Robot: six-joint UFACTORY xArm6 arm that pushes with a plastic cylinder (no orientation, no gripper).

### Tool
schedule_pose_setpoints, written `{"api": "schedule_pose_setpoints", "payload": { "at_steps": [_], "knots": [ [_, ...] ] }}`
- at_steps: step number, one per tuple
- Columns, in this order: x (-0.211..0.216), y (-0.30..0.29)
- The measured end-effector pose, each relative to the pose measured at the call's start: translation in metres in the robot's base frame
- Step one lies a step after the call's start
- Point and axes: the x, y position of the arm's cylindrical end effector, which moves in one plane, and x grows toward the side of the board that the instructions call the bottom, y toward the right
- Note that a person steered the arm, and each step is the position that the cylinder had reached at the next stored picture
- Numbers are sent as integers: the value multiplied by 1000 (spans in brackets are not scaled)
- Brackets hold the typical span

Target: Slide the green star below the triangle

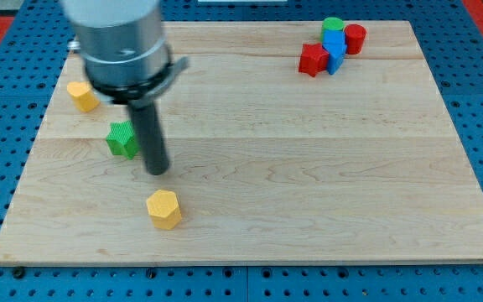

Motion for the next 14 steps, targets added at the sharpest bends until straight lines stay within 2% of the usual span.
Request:
{"api": "schedule_pose_setpoints", "payload": {
  "at_steps": [1, 2, 4, 5, 6, 8, 10, 11, 12, 13, 14],
  "knots": [
    [-11, -52],
    [-37, -61],
    [-61, 75],
    [-91, 106],
    [-106, 164],
    [-104, 212],
    [-58, 226],
    [-110, 262],
    [-139, 298],
    [-100, 241],
    [-72, 113]
  ]
}}
